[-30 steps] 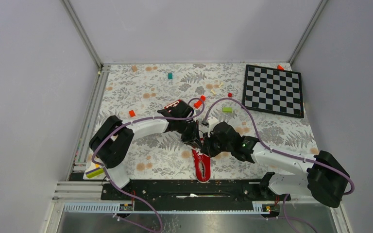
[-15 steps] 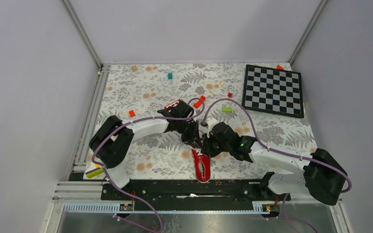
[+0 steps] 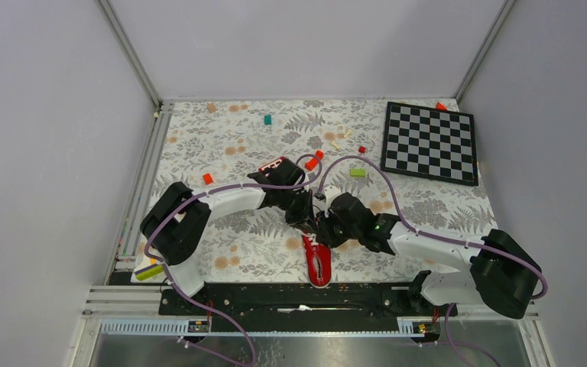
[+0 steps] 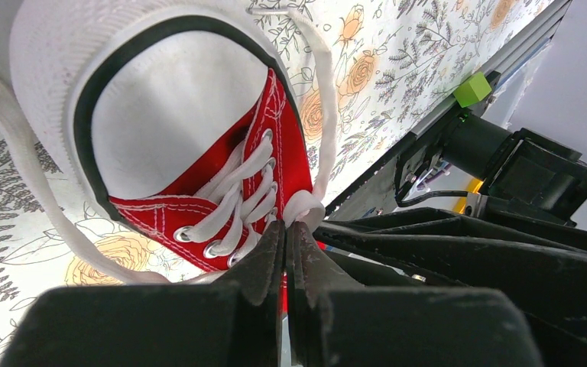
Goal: Tie the shoes
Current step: Cross the shoelace with the shoelace.
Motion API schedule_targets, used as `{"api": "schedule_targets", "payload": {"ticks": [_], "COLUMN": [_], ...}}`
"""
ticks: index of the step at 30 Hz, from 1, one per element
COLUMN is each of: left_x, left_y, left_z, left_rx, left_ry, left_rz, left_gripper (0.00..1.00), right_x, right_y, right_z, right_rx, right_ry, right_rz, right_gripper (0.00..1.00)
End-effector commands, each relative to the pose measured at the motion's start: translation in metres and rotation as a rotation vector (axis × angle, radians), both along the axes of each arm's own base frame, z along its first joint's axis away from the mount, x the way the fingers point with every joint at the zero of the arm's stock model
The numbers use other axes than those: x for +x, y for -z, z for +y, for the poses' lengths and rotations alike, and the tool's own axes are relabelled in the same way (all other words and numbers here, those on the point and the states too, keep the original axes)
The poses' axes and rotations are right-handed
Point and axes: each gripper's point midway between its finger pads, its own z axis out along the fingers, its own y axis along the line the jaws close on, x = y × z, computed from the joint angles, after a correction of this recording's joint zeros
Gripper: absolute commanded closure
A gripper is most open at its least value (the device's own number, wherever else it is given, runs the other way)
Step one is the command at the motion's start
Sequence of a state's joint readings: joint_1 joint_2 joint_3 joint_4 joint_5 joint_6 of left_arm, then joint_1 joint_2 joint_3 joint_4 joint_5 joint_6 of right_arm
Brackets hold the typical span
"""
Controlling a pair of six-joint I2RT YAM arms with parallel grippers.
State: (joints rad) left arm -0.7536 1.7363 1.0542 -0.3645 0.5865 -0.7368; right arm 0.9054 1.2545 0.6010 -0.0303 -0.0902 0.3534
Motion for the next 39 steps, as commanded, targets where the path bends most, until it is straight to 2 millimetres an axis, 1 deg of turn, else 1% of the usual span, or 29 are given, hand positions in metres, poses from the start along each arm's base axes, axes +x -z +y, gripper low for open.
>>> {"api": "schedule_targets", "payload": {"ticks": [1, 2, 4, 7, 10, 17, 21, 32, 36, 39], "left_x": [0.008, 0.008, 0.008, 0.008, 0.008, 0.009, 0.008, 0.008, 0.008, 0.008], "left_y": [-0.011, -0.011, -0.011, -0.011, -0.011, -0.01, -0.01, -0.009, -0.009, -0.009], "left_z": [-0.008, -0.008, -0.008, -0.008, -0.008, -0.008, -0.009, -0.008, -0.008, -0.008], "left_rx": [-0.027, -0.027, -0.027, -0.027, -0.028, -0.027, -0.028, -0.024, -0.024, -0.026], "left_ry": [0.008, 0.008, 0.007, 0.009, 0.009, 0.01, 0.01, 0.01, 0.01, 0.011], "left_rz": [-0.045, -0.044, -0.045, -0.045, -0.043, -0.043, -0.042, -0.041, -0.043, -0.042], "left_gripper": [1.0, 1.0, 1.0, 1.0, 1.0, 1.0, 1.0, 1.0, 1.0, 1.0], "right_x": [0.016, 0.015, 0.014, 0.013, 0.012, 0.012, 0.009, 0.006, 0.008, 0.008], "right_y": [-0.006, -0.004, -0.002, -0.002, -0.005, -0.024, -0.03, -0.034, -0.025, -0.015], "right_z": [0.01, 0.01, 0.011, 0.013, 0.013, 0.013, 0.015, 0.018, 0.009, 0.006], "right_rx": [0.032, 0.03, 0.035, 0.044, 0.052, 0.095, 0.119, 0.143, 0.089, 0.059], "right_ry": [0.02, 0.021, 0.018, 0.012, 0.008, -0.002, -0.014, -0.02, -0.004, -0.002], "right_rz": [-0.032, -0.026, -0.016, -0.009, -0.015, -0.055, -0.053, -0.045, -0.045, -0.035], "right_gripper": [0.79, 0.8, 0.86, 1.0, 1.0, 1.0, 1.0, 1.0, 1.0, 0.88]}}
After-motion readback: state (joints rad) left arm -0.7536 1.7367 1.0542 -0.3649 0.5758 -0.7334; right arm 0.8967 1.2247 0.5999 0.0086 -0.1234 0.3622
